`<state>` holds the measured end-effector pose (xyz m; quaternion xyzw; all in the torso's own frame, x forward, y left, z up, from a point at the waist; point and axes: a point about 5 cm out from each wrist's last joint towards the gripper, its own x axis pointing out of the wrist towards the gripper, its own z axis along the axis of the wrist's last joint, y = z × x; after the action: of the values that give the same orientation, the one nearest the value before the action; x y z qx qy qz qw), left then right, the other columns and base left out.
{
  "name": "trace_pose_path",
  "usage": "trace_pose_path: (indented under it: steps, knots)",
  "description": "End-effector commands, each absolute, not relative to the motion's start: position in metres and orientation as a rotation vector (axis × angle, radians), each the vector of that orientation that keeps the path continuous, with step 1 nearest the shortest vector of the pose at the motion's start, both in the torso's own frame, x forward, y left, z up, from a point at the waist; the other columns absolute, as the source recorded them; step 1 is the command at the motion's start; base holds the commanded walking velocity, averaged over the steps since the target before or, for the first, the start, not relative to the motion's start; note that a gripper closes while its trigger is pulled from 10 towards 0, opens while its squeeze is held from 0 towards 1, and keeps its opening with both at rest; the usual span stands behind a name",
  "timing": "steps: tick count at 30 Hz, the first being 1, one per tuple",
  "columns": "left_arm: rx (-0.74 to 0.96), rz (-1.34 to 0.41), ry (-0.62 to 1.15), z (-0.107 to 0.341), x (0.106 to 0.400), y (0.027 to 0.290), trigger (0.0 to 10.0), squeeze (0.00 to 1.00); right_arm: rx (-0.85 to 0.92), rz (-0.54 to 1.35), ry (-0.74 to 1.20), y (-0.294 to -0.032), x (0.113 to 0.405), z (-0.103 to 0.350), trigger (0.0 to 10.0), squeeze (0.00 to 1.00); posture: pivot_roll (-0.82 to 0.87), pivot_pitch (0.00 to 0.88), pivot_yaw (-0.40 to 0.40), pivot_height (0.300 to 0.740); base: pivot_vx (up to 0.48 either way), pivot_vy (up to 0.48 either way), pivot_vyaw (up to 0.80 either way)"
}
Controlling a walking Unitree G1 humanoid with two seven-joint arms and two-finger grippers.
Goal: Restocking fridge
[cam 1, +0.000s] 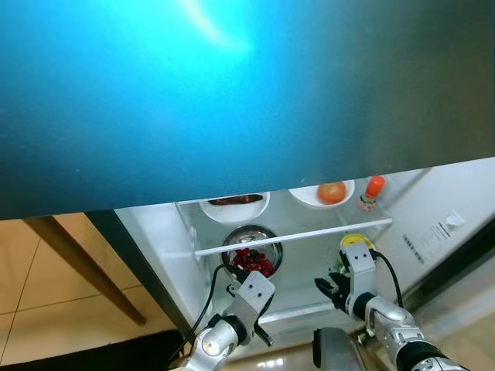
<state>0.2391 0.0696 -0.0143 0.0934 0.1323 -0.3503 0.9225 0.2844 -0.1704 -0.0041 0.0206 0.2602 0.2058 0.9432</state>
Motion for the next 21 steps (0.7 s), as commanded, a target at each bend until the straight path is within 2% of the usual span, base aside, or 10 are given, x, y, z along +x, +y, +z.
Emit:
trace_pose_path:
  steps: [1,7,15,21]
  knots:
    - [0.186,-0.746,0.286,-0.0181,0.2323,0.0646,10.0,0.00,0.045,0.408,0.547,-0.1713,0.2797,-0.0090,10.0,0.00,-0.07,0.067,-0.017,0.591,0.000,0.000,0.00]
    - [0.184,-0.763,0.285,-0.0177,0.2316,0.0618,10.0,0.00,0.075,0.399,0.533,-0.1745,0.2802,-0.0076,10.0,0.00,-0.07,0.068,-0.017,0.615,0.000,0.000,0.00]
    - [0.185,-0.774,0.277,-0.0165,0.2316,0.0583,10.0,0.00,0.088,0.416,0.517,-0.1729,0.2813,-0.0058,10.0,0.00,-0.07,0.064,-0.019,0.615,0.000,0.000,0.00]
    - [0.185,-0.782,0.275,-0.0161,0.2313,0.0577,10.0,0.00,0.098,0.404,0.502,-0.1747,0.2833,-0.0036,10.0,0.00,-0.07,0.063,-0.017,0.639,0.000,0.000,0.00]
